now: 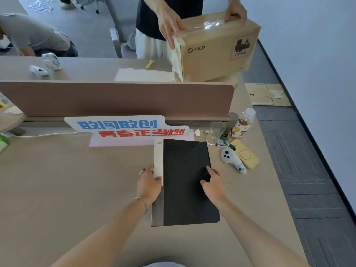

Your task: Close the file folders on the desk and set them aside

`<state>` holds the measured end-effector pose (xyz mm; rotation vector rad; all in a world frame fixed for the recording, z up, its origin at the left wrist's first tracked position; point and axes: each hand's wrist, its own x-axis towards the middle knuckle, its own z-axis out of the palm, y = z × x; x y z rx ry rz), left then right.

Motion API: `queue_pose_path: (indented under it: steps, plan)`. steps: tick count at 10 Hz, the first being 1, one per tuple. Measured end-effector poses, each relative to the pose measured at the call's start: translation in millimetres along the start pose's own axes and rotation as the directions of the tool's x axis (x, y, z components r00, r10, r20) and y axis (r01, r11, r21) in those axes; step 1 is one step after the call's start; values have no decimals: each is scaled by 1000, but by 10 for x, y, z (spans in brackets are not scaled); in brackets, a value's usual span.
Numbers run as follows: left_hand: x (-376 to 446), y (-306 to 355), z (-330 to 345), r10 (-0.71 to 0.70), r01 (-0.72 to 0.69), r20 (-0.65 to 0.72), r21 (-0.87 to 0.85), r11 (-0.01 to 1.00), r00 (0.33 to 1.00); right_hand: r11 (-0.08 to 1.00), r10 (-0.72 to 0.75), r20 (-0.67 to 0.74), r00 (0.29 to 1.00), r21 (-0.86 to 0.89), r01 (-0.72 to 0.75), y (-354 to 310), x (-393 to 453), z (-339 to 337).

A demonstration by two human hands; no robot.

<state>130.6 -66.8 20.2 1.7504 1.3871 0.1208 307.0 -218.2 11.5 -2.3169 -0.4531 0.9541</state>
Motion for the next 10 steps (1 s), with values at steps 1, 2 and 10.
queue_pose_path:
  steps: [1, 2, 10]
  plan:
    - [31, -53, 26, -63, 63, 20, -20, 998, 998, 997, 54, 34, 998, 48, -56, 5, 81, 68]
    - [84, -66, 70, -107, 117, 90, -110, 987, 990, 992, 95, 2, 995, 78, -95, 55, 182, 77]
    - [92, 275, 43, -215, 235, 97, -327, 915, 972, 971, 54, 25, 998, 232, -58, -140, 69, -5]
